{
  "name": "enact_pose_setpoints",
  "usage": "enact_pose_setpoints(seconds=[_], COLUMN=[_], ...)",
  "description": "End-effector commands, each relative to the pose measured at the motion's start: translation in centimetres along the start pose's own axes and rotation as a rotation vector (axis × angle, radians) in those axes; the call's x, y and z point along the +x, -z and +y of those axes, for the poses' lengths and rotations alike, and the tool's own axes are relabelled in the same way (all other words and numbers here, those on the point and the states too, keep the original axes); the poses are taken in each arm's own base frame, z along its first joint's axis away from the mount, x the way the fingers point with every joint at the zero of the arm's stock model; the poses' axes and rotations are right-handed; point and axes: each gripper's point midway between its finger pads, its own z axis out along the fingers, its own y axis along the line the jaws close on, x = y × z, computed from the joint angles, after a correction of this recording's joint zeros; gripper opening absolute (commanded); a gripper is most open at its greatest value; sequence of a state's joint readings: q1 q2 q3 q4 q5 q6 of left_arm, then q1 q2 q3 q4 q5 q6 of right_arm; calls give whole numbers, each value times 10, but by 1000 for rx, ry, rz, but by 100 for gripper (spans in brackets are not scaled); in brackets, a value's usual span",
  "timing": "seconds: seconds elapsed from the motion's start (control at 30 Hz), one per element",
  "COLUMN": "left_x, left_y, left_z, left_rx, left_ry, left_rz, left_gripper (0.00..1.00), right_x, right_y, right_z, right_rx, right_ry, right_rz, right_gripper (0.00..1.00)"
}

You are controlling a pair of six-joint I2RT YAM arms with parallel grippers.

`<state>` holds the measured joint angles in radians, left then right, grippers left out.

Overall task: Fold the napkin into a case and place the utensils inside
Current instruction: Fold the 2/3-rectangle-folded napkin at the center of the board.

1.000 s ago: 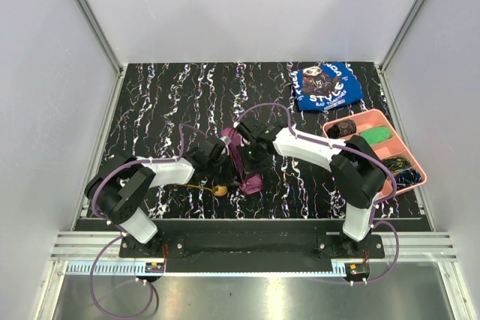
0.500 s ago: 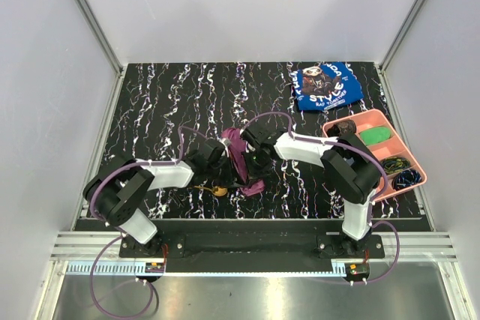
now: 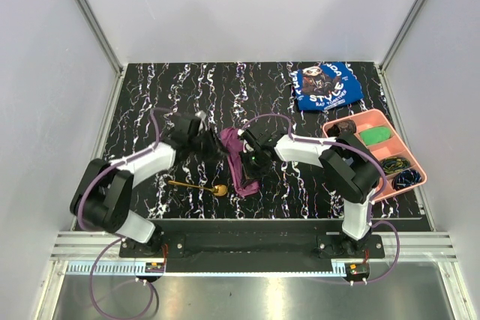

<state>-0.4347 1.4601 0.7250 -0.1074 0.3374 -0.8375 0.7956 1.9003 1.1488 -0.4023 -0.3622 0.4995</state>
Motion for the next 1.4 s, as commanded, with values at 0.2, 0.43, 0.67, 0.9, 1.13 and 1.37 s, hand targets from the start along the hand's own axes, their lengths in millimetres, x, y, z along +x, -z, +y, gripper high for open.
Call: enact_pose_setpoints(seconds=[0.2,0.43,0.67,0.9,1.13,1.37], left_x=[-52,-51,-47,-55,-54,-59], left_y=[-35,-45,-57,-54,-64,-69], left_z=[-31,-21,-7,1,7,2], left_rx=[-61,-194,-274,-324,-346,-331], left_ry=[44,76,100,88,96,85], left_rz=[-22,-54,-67,-107,-95,-103], left_gripper=[20,24,29,39,43,31], right_x=[12,11,13,13,13,14], right_y=[-17,-17,-18,-20,-21,-22], right_z=[-29,-28,-28,-28,-27,-28], right_rx=[85,79,75,68,65,64], right_ry=[-6,-6,-5,-6,-8,-9], right_rz=[25,23,29,29,32,39], right_gripper=[0,0,0,0,0,0])
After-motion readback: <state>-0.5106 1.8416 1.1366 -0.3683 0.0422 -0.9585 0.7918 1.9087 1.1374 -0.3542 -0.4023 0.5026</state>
